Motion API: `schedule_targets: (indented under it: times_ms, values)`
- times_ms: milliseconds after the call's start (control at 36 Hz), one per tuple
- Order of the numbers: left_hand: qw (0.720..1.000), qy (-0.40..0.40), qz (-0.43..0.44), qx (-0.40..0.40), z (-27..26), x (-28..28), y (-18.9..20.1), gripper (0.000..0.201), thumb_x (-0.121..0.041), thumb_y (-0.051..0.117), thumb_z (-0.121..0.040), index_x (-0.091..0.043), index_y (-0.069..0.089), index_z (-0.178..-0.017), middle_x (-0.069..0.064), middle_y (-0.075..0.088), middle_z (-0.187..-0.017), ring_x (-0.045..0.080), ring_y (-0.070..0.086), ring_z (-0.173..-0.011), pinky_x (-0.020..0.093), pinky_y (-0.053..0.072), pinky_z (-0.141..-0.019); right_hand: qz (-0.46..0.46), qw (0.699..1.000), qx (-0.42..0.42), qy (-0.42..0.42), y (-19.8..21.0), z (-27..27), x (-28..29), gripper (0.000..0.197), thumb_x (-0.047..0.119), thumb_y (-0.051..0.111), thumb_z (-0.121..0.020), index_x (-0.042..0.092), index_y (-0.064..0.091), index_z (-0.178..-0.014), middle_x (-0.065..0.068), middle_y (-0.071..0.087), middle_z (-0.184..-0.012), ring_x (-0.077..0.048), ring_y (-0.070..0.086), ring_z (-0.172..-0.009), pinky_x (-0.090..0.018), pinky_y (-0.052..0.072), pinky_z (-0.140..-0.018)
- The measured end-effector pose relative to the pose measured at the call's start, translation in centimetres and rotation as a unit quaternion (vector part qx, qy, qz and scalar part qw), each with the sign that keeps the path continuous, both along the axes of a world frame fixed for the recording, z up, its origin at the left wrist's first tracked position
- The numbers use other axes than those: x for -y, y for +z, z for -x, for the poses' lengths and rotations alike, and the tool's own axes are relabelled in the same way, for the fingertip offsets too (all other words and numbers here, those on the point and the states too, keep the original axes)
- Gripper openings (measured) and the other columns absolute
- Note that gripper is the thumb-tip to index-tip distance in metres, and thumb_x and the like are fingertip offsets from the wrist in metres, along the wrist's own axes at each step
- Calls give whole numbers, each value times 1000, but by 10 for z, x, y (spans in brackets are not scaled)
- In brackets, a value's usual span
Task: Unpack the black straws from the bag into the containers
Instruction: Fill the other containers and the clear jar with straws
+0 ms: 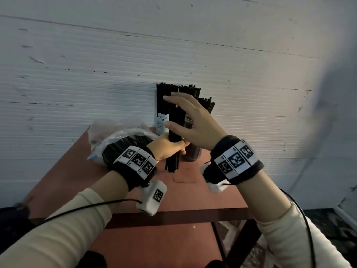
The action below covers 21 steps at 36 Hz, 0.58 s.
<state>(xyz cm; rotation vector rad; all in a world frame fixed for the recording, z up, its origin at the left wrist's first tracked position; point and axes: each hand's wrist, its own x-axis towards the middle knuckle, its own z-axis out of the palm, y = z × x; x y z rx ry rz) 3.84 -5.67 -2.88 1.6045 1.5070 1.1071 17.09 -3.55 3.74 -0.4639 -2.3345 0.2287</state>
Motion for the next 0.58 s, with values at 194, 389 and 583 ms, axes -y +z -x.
schedule_targets:
  times_ms: [194, 389, 583]
  values:
    - [994, -51, 101, -9, 12, -7, -15, 36, -48, 69, -83, -12, 65, -86, 2, 67, -82, 18, 63, -90, 31, 44, -97, 19, 1000, -1, -16, -7, 2, -3, 29, 21, 61, -91, 17, 61, -120, 7, 62, -108, -2, 55, -99, -7, 39, -85]
    - [999, -3, 39, 16, 18, -11, -11, 78, -83, 66, -53, -9, 66, -76, -4, 65, -69, 18, 68, -93, 48, 43, -104, 80, 993, -83, -36, -3, -4, 3, 90, 37, 78, -76, 23, 25, -148, 2, 39, -141, -5, 44, -119, -7, 37, -95]
    - [978, -184, -32, -93, -2, 23, 23, 14, -15, 60, -94, -19, 64, -81, -8, 66, -66, 6, 65, -65, 19, 52, -65, 165, 985, 45, -34, -4, -17, 9, 65, 41, 81, -71, 31, 52, -129, 1, 44, -119, -9, 47, -108, -20, 44, -92]
